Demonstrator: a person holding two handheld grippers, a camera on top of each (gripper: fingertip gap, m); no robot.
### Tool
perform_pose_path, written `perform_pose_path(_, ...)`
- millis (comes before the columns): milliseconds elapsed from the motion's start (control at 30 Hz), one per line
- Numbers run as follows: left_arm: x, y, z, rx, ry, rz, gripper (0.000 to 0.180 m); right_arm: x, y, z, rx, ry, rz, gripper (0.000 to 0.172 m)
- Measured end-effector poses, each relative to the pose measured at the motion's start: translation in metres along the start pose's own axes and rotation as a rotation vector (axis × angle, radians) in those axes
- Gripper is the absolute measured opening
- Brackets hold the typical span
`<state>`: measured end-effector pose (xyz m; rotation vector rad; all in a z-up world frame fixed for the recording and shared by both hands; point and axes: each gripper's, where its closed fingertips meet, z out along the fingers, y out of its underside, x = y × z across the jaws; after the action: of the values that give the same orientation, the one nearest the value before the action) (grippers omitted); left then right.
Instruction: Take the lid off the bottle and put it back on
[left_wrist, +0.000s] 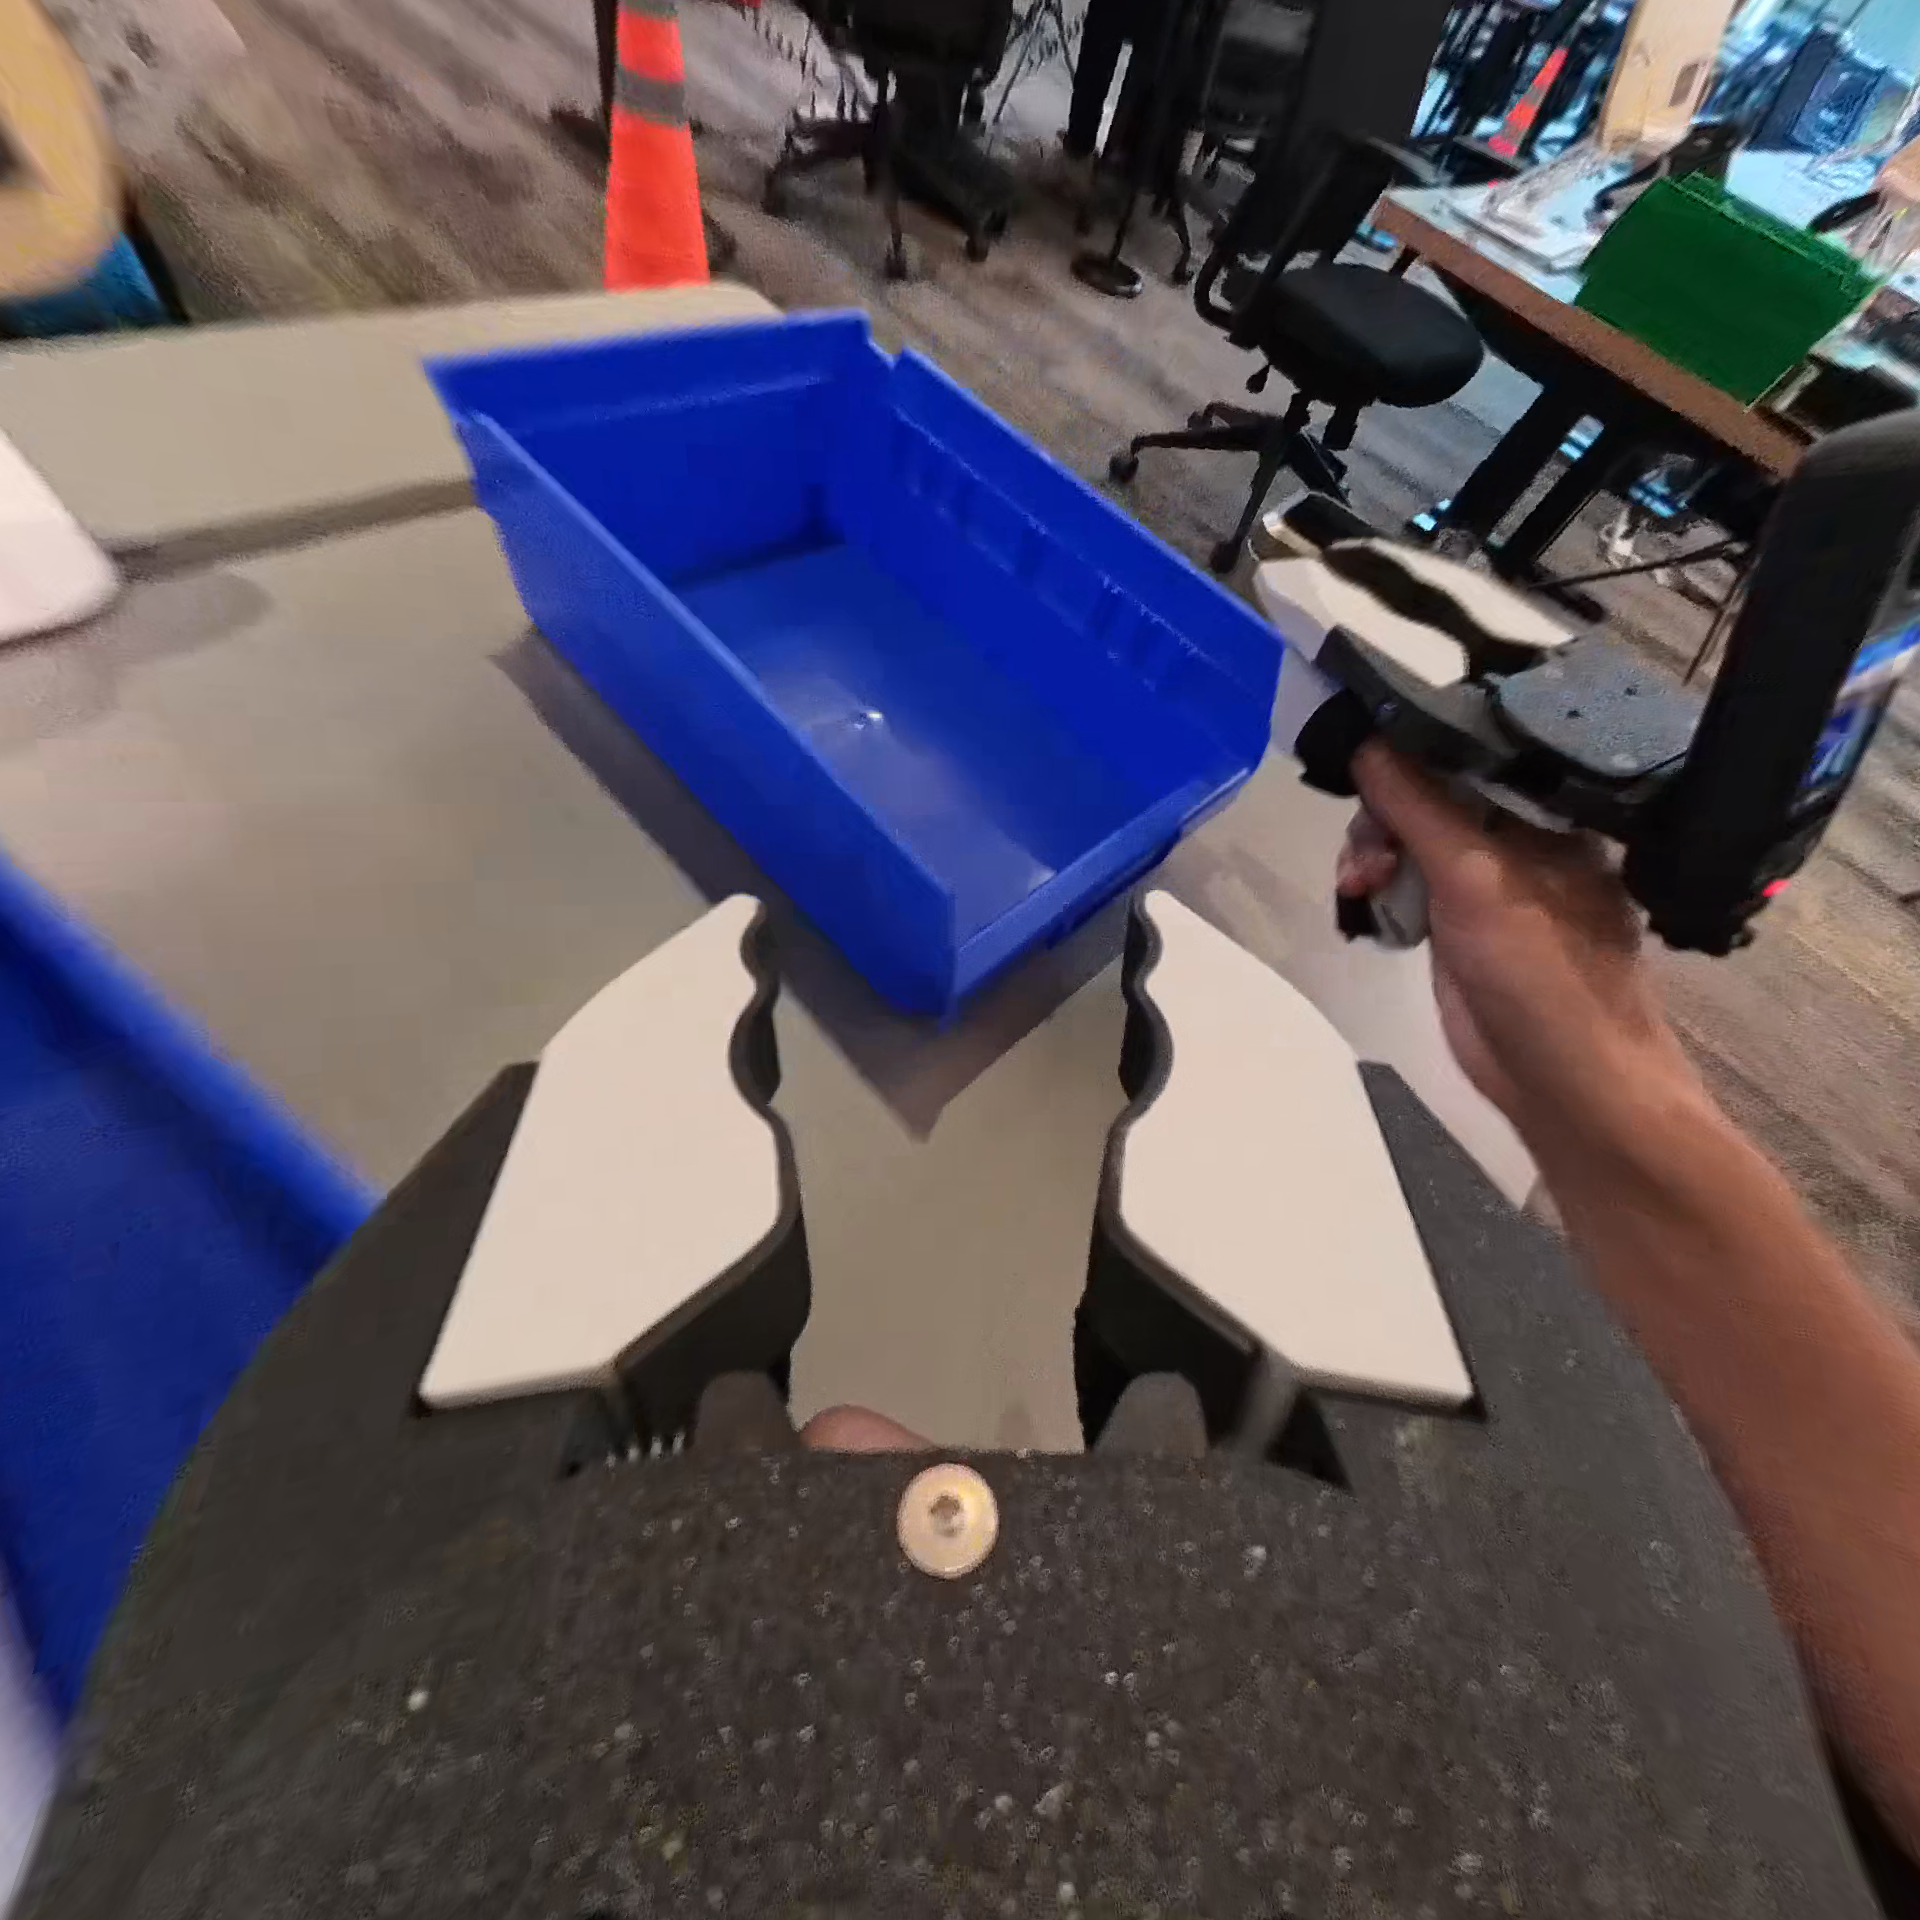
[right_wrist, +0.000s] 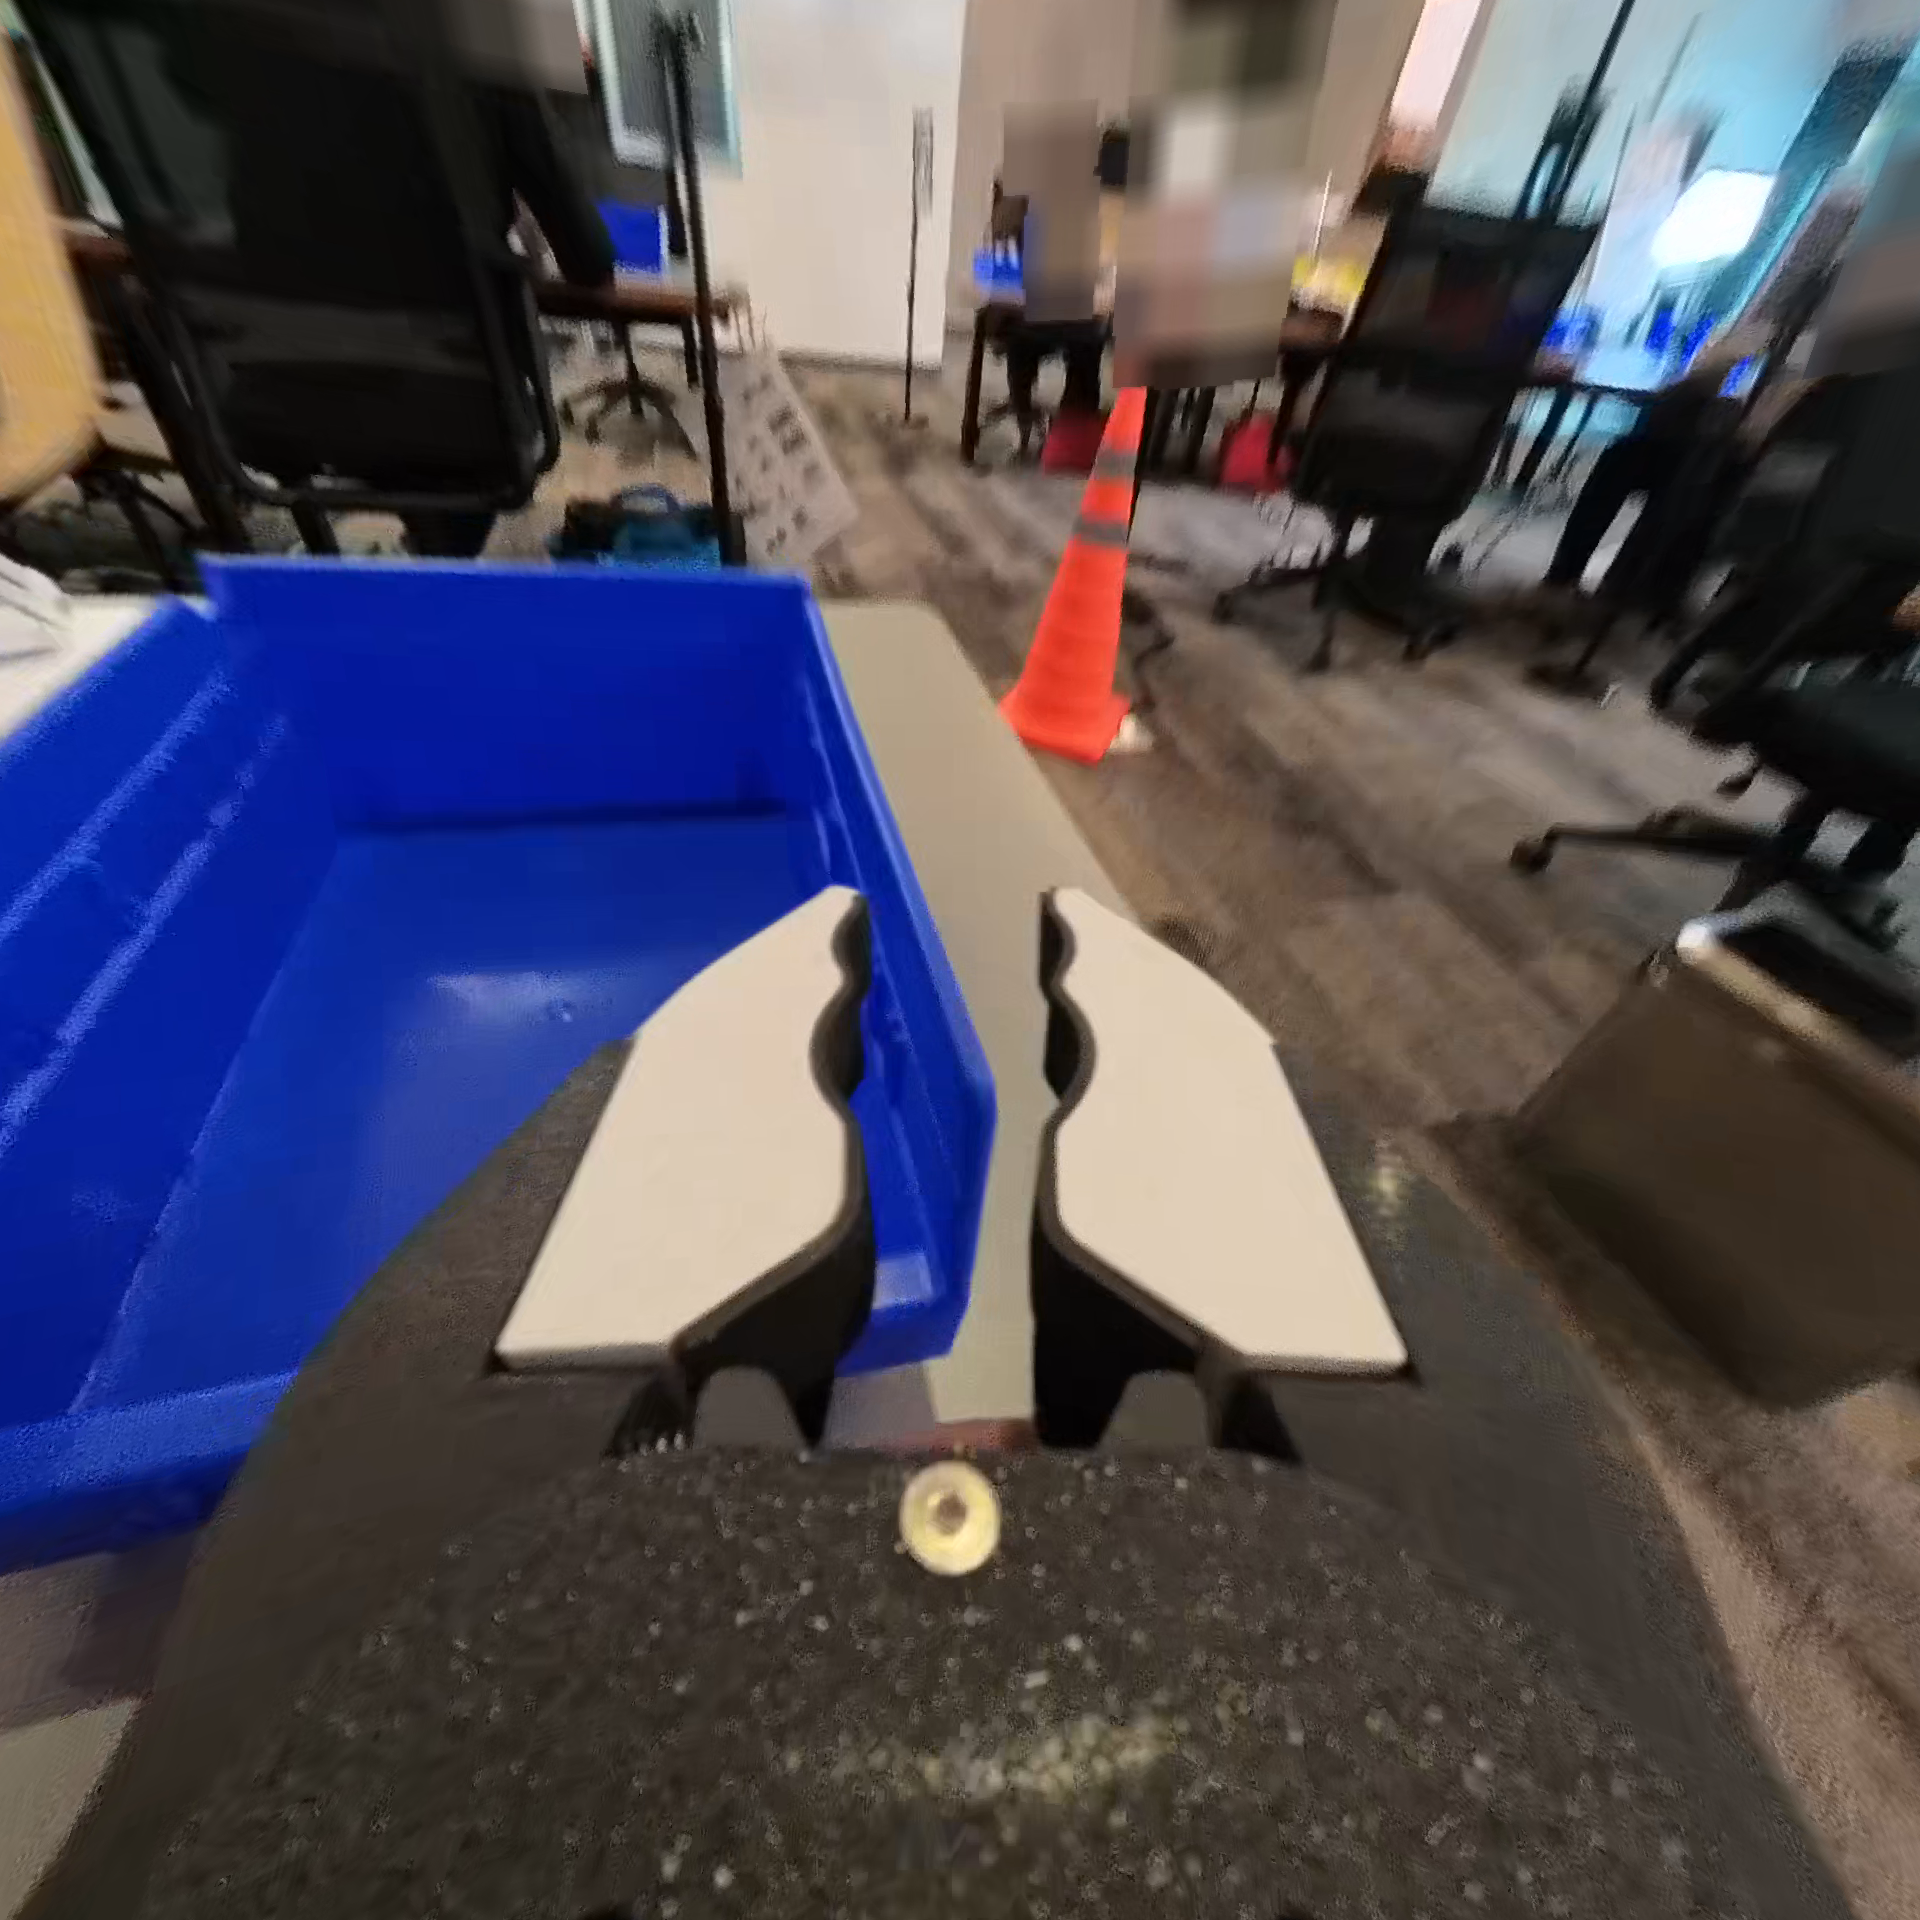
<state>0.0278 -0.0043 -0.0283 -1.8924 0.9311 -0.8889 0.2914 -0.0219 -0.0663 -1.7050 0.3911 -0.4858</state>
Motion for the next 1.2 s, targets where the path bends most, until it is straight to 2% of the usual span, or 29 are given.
perform_pose_path(100, -0.054, 0.005, -0.068, 0.020, -0.147, 0.066, 0.063, -0.037, -0.039, -0.028, 0.125, -0.061, -0.072, 0.042)
perform_pose_path(167, -0.113, 0.016, -0.113, 0.047, -0.350, 0.087, 0.069, -0.088, -0.052, -0.046, 0.154, -0.172, -0.127, 0.049)
perform_pose_path(233, -0.169, 0.033, -0.154, 0.074, -0.552, 0.077, 0.077, -0.158, -0.047, -0.066, 0.136, -0.327, -0.192, 0.051)
perform_pose_path(267, -0.190, 0.047, -0.166, 0.069, -0.601, 0.041, 0.077, -0.195, -0.038, -0.077, 0.110, -0.401, -0.214, 0.057)
perform_pose_path(333, -0.213, 0.080, -0.169, 0.027, -0.596, -0.058, 0.076, -0.266, -0.015, -0.100, 0.048, -0.554, -0.199, 0.061)
perform_pose_path(400, -0.226, 0.107, -0.160, -0.007, -0.580, -0.123, 0.068, -0.302, 0.008, -0.108, -0.005, -0.520, -0.179, 0.036)
perform_pose_path(467, -0.229, 0.121, -0.143, -0.020, -0.530, -0.152, 0.043, -0.310, 0.021, -0.104, -0.010, -0.379, -0.199, 0.000)
perform_pose_path(500, -0.234, 0.122, -0.140, 0.007, -0.544, -0.174, 0.043, -0.306, 0.021, -0.099, -0.001, -0.293, -0.210, 0.000)
perform_pose_path(567, -0.244, 0.119, -0.141, 0.031, -0.573, -0.209, 0.038, -0.308, 0.024, -0.098, -0.066, -0.269, -0.171, 0.000)
perform_pose_path(667, -0.248, 0.116, -0.142, 0.036, -0.582, -0.188, 0.032, -0.312, 0.014, -0.111, -0.114, -0.397, -0.025, 0.015)
perform_pose_path(733, -0.250, 0.116, -0.144, 0.048, -0.591, -0.200, 0.027, -0.315, 0.009, -0.120, -0.112, -0.469, 0.049, 0.016)
perform_pose_path(800, -0.255, 0.117, -0.149, 0.046, -0.635, -0.215, 0.018, -0.323, 0.014, -0.124, -0.118, -0.514, 0.072, 0.012)
perform_pose_path(867, -0.262, 0.118, -0.155, 0.039, -0.703, -0.221, 0.006, -0.329, 0.012, -0.126, -0.055, -0.533, 0.034, 0.010)
perform_pose_path(933, -0.265, 0.119, -0.157, 0.046, -0.708, -0.239, 0.005, -0.332, 0.010, -0.129, -0.048, -0.517, -0.002, 0.015)
perform_pose_path(1000, -0.267, 0.119, -0.160, 0.049, -0.712, -0.253, 0.004, -0.344, 0.005, -0.144, -0.023, -0.606, 0.006, 0.030)
perform_pose_path(1033, -0.268, 0.119, -0.161, 0.055, -0.708, -0.257, 0.004, -0.349, 0.003, -0.151, -0.008, -0.636, 0.012, 0.031)
perform_pose_path(1100, -0.269, 0.119, -0.161, 0.066, -0.702, -0.260, 0.004, -0.355, 0.014, -0.153, -0.041, -0.637, 0.006, 0.031)
perform_pose_path(1200, -0.269, 0.119, -0.161, 0.069, -0.698, -0.251, 0.004, -0.367, 0.050, -0.137, -0.205, -0.615, -0.029, 0.033)
